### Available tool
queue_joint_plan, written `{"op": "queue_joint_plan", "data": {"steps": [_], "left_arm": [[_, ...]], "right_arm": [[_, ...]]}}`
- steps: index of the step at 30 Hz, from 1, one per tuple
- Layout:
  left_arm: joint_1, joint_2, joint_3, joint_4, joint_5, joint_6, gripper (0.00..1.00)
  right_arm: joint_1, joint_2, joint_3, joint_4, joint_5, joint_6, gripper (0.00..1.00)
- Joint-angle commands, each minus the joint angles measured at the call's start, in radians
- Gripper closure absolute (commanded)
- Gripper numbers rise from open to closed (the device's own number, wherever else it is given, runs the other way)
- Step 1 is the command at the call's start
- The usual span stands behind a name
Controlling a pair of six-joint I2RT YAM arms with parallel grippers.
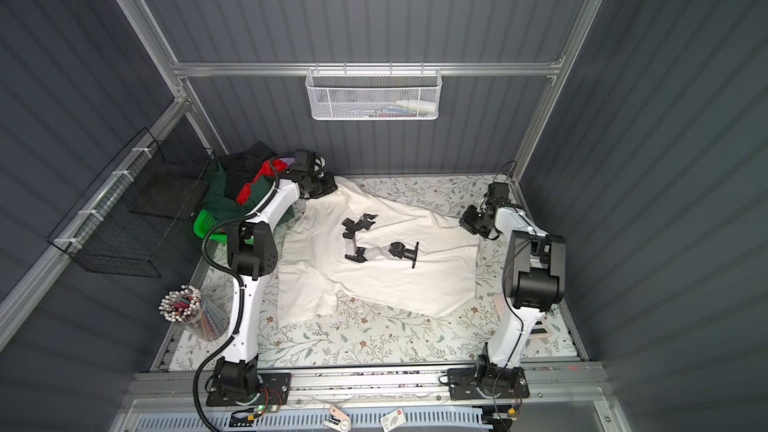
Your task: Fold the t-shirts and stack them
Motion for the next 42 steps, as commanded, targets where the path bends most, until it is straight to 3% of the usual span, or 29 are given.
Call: {"op": "queue_joint_plan", "data": {"steps": [1, 8, 15, 27, 42], "left_arm": [[0.005, -0.059, -0.035, -0.029, 0.0, 0.03, 1.0], [0.027, -0.127, -0.057, -0.053, 0.015, 0.059, 1.0], [0.038, -0.076, -0.001, -0.116, 0.03, 0.069, 1.0], [0.067, -0.041, -0.05, -0.075, 0.016, 0.057, 1.0], [0.069, -0.162, -0.304, 0.041, 0.055, 0.007, 1.0]], "right_arm": [[-0.009, -0.015, 0.018, -0.009, 0.007, -0.002, 1.0], [-0.021, -0.024, 0.013, -0.005, 0.007, 0.006, 1.0], [-0.026, -0.039, -0.022, 0.044, -0.022, 0.032, 1.0], [-0.048, -0.127, -0.147, 0.102, -0.021, 0.059, 1.0], [-0.061, -0.103, -0.195, 0.102, 0.013, 0.086, 1.0]]}}
